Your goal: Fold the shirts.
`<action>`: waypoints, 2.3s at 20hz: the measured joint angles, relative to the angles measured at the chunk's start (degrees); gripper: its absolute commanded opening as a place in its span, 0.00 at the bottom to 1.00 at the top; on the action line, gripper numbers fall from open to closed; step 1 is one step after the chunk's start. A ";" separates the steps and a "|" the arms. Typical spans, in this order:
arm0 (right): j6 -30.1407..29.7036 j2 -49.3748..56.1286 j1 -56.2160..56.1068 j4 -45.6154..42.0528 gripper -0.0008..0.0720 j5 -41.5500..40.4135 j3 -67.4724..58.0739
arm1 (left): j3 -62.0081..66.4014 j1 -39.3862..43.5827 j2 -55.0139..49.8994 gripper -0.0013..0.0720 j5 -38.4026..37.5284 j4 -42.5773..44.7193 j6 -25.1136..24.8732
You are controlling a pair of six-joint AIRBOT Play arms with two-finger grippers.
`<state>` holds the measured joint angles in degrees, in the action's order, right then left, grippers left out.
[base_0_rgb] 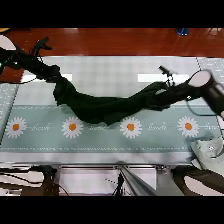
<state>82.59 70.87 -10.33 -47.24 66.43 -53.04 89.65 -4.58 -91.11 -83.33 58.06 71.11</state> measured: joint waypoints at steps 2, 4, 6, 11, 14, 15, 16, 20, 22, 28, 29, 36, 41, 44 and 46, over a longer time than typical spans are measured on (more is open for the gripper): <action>1.29 -0.46 -4.85 4.15 0.69 -5.70 4.74 | 0.00 0.02 0.22 0.05 0.44 -0.74 -0.09; 3.43 -0.74 -9.01 6.58 0.70 -10.97 7.82 | 0.00 0.02 0.33 0.05 0.55 -1.27 -0.20; 5.99 -0.87 -12.48 8.39 0.77 -16.11 10.19 | 0.00 -0.02 0.39 0.05 0.68 -1.86 -0.59; 9.03 0.55 -18.69 12.35 0.77 -24.28 12.46 | 0.00 -0.02 0.44 0.05 1.40 -3.76 -1.27; 9.64 2.82 -22.16 15.91 0.74 -28.81 12.83 | 0.00 -0.02 0.44 0.05 1.55 -4.22 -1.33; 9.64 3.34 -23.32 17.00 0.74 -30.75 12.87 | 0.00 -0.02 0.44 0.05 1.60 -4.31 -1.38; 9.68 3.76 -24.55 18.01 0.74 -32.96 12.96 | 0.00 -0.02 0.44 0.05 1.62 -4.42 -1.44; 11.10 4.61 -27.56 20.98 0.74 -39.76 13.05 | 0.00 -0.02 0.44 0.05 1.81 -4.52 -1.46; 11.63 4.98 -28.15 21.57 0.74 -41.16 13.05 | 0.00 -0.02 0.44 0.05 1.88 -4.55 -1.46; 12.68 6.47 -28.72 22.01 0.74 -42.14 13.05 | 0.00 -0.02 0.44 0.05 1.86 -4.57 -1.46; 12.85 6.78 -28.76 22.03 0.74 -42.27 13.05 | 0.00 -0.02 0.44 0.05 1.86 -4.57 -1.46; 13.03 8.13 -28.76 23.06 0.05 -44.83 13.05 | 0.00 -0.02 0.44 0.05 1.88 -4.59 -1.46; 10.71 6.54 -28.76 24.35 0.05 -44.92 10.86 | 0.07 -0.11 0.70 0.05 1.90 -4.55 -1.46; 8.50 1.77 -28.63 24.15 0.04 -44.09 8.24 | 1.33 -0.13 1.92 0.05 1.88 -4.55 -1.46; 7.56 -3.06 -27.74 23.34 0.04 -43.52 6.19 | 3.45 -0.15 3.56 0.05 1.86 -4.55 -1.46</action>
<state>90.15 67.81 -38.06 -23.90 22.92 -46.85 93.10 -4.73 -87.55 -81.47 53.52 69.65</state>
